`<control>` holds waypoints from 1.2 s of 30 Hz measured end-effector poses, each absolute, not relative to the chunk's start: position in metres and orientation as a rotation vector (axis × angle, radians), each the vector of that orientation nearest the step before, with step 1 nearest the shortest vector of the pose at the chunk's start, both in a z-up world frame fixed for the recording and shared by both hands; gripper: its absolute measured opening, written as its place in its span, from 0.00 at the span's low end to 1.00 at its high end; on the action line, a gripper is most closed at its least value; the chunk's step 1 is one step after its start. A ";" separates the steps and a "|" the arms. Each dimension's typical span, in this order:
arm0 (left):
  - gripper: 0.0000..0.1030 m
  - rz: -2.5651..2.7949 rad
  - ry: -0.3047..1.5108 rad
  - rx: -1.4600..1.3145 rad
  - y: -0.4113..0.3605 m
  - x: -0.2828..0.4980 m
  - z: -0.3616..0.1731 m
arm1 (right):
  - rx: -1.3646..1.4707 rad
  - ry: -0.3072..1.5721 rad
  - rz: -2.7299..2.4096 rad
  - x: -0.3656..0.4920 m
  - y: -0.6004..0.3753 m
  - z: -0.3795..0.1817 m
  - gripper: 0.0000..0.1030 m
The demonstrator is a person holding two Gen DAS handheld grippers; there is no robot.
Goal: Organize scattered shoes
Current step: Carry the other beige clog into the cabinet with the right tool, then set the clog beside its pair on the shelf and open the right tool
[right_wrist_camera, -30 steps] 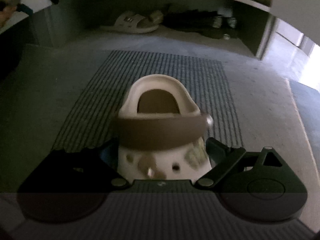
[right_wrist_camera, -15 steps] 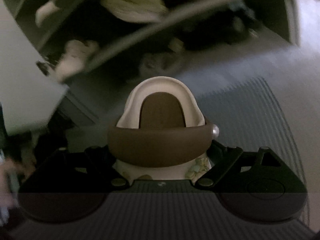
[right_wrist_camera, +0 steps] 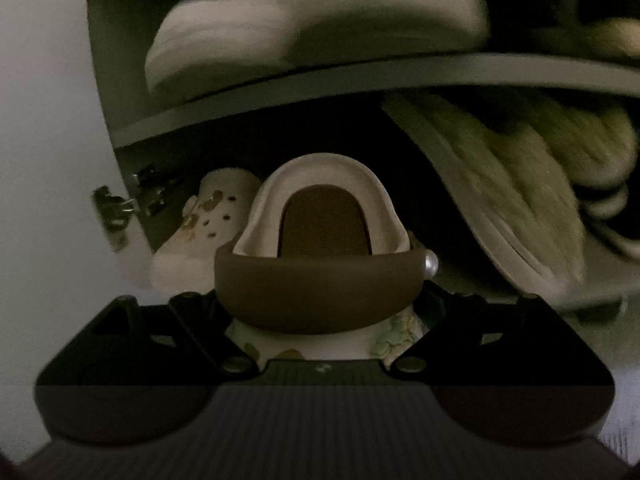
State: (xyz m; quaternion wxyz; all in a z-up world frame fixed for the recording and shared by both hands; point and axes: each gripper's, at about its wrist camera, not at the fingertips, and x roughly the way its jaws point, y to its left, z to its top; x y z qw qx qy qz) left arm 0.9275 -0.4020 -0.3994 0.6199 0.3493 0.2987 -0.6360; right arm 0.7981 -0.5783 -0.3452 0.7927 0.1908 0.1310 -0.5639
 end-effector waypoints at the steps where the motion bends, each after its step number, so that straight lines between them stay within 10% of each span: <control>1: 0.93 -1.471 0.683 0.824 -0.400 0.926 -0.401 | 0.397 0.284 -1.236 0.805 -0.583 -0.346 0.88; 36: 0.93 -1.676 0.557 0.891 -0.375 0.877 -0.399 | 0.289 0.276 -1.171 0.818 -0.641 -0.336 0.90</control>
